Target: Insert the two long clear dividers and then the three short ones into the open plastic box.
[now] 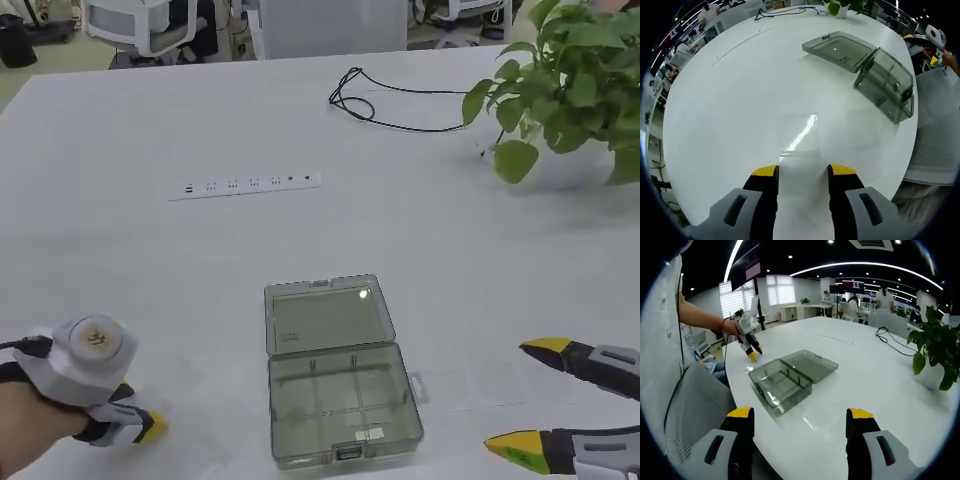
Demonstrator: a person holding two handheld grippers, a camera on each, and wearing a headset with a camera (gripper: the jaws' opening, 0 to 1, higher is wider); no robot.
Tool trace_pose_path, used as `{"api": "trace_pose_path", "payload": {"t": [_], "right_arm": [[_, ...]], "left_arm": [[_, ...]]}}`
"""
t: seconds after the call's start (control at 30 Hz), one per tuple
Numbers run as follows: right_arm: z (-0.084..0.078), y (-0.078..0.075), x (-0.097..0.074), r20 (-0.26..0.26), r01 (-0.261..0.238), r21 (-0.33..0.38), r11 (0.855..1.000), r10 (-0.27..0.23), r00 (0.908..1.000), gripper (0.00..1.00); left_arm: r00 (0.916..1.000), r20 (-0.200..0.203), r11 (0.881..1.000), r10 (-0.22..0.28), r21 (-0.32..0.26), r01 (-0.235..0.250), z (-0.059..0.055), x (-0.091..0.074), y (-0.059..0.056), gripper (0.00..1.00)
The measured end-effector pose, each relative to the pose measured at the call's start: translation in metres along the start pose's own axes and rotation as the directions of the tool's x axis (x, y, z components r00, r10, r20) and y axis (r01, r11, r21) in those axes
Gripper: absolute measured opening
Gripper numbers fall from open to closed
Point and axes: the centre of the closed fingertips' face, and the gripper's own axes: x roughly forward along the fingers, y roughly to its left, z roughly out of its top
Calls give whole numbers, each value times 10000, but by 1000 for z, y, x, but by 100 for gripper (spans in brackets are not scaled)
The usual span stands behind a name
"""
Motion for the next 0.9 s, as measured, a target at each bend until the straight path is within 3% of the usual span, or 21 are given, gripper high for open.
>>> {"api": "trace_pose_path", "payload": {"t": [0.27, 0.57, 0.9], "right_arm": [[-1, 0, 3, 18, -43, 2, 10000, 43, 10000, 75], [-5, 1, 4, -45, -87, 34, 10000, 87, 10000, 75], [-5, 2, 6, -86, -137, -2, 9999, 137, 9999, 74]], "left_arm": [[9996, -271, 9998, 66, -170, -71, 0, 2, 6, 32], [9984, -566, 10000, -32, 68, 36, -1, 1, 1, 32], [9981, -502, 9993, -364, -101, 360, 0, -1, -7, 32]]}}
